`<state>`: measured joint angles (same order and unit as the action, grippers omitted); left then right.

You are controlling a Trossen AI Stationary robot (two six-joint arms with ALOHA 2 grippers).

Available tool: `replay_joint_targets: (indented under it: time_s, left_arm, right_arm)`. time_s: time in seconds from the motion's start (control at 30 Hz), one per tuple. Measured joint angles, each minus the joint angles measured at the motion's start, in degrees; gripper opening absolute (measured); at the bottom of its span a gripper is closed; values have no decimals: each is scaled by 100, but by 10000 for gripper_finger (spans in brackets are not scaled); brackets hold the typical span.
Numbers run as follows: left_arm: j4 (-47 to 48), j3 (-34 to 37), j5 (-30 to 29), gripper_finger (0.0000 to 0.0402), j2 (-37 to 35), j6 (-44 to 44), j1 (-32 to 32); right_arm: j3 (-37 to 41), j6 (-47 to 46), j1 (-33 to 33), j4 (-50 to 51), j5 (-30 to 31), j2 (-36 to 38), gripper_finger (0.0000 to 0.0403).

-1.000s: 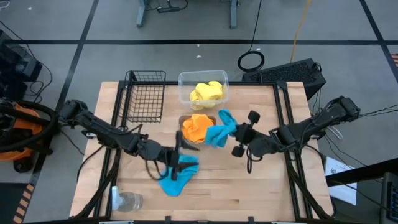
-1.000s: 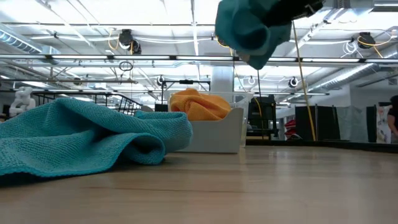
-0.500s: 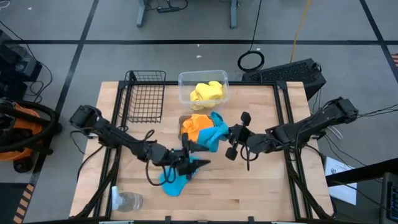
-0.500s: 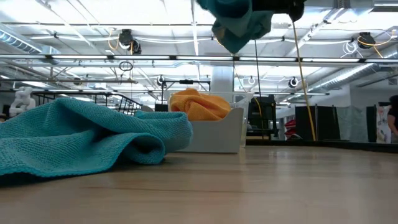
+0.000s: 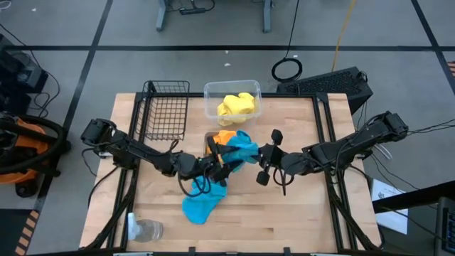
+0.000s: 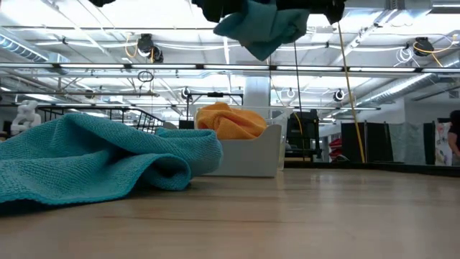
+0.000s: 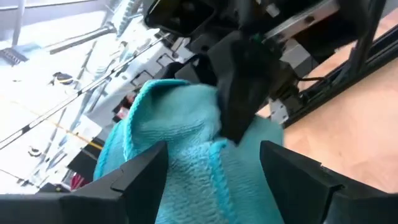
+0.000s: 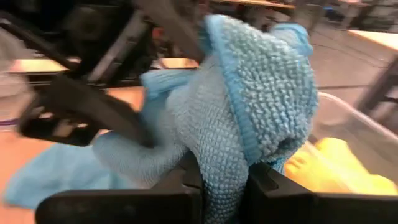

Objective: Sort microfiber towel by color & place in baskets
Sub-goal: Put the right blue microfiber cloth into the black wire basket

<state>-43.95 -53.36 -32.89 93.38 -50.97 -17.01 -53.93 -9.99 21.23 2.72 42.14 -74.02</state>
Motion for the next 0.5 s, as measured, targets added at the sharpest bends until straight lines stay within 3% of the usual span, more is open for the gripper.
replay_joint_targets:
  time_s: [0.2, 0.5]
  left_arm:
    - [94, -4, -196, 279, -2, 427, 81]
    - [65, -4, -213, 394, -2, 458, -308]
  right_arm:
    - [0, 296, -2, -371, -613, 2, 36]
    - [0, 620, -22, -717, -665, 2, 36]
